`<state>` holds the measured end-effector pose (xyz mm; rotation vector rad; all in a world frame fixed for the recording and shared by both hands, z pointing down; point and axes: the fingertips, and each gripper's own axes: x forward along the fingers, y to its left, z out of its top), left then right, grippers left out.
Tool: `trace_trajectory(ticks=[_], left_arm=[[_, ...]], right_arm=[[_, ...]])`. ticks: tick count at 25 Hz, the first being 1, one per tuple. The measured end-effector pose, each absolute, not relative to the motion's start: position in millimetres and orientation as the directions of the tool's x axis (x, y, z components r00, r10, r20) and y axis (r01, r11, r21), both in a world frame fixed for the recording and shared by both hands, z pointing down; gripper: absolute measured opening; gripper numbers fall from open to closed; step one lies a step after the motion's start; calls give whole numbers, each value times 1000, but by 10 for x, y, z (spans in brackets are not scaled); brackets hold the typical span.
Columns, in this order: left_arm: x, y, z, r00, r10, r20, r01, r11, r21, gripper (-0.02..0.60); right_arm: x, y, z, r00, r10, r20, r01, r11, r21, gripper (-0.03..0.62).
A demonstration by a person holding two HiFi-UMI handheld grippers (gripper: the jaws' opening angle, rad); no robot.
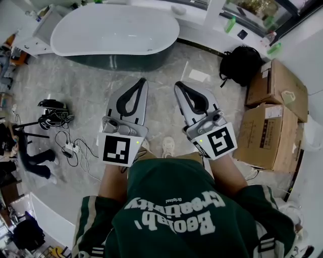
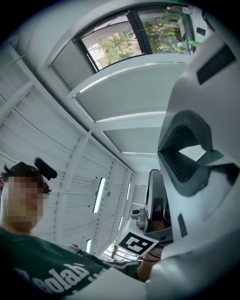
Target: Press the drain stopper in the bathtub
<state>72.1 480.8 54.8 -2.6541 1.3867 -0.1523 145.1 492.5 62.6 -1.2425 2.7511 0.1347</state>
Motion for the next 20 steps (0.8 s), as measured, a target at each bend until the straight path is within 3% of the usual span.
trace_trajectory(ticks=[20], left_arm=[[715, 4794, 503, 555, -831, 18, -814, -548, -193, 9]], right_arm=[[1473, 4891, 583, -668, -723, -177, -734, 679, -3, 9]])
